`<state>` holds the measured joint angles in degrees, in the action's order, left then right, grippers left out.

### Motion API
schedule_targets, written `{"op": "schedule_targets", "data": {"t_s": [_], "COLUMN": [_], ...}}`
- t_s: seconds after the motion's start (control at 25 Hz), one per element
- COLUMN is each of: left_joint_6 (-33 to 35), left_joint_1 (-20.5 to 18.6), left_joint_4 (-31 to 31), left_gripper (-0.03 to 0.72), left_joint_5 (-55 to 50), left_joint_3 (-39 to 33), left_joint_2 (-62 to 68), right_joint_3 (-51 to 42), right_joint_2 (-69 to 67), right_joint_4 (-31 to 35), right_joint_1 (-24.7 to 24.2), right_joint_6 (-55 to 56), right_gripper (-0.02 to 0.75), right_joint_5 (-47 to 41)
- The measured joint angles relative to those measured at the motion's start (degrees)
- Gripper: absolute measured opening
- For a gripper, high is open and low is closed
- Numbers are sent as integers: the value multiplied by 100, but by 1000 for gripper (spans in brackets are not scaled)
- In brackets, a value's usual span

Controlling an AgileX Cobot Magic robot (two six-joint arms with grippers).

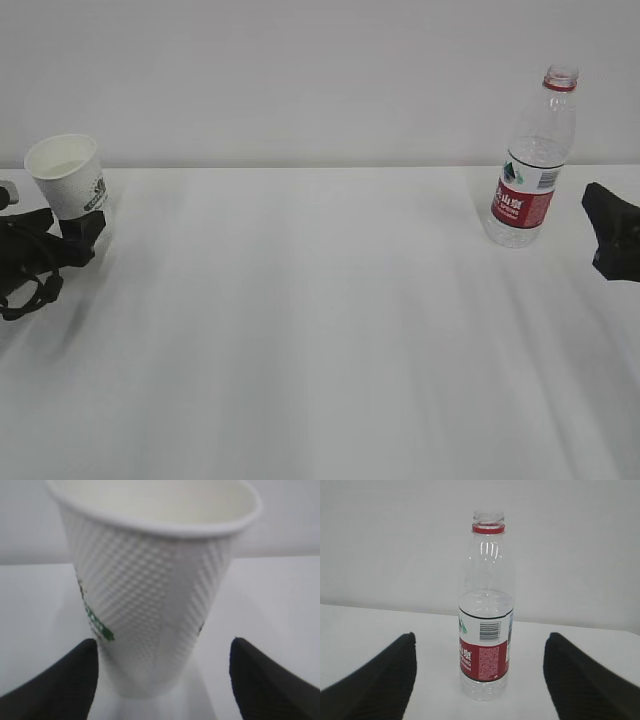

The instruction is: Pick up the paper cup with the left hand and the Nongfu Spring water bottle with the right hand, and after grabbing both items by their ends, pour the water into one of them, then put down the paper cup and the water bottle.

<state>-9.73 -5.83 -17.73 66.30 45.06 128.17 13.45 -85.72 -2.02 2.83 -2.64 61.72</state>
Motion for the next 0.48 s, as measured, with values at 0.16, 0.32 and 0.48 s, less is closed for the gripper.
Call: {"op": "schedule_targets", "data": {"t_s": [0.16,0.32,0.48], "left_joint_6": [0,0,0], "left_joint_1": [0,0,0], "left_joint_4": [2,-2,-2], "left_gripper": [599,599,586], "left_joint_5": [-17,-31,-31], "left_joint_3": [-314,-665,-1038], "left_joint_2": [-102,-539,-983], "right_joint_3": [0,0,0], "right_joint_2": [0,0,0], "right_joint_4": [0,-14,-135], "right_joint_1": [0,0,0], "right_joint_6": [0,0,0], "right_gripper": [593,593,593], "right_joint_5": [0,0,0]}}
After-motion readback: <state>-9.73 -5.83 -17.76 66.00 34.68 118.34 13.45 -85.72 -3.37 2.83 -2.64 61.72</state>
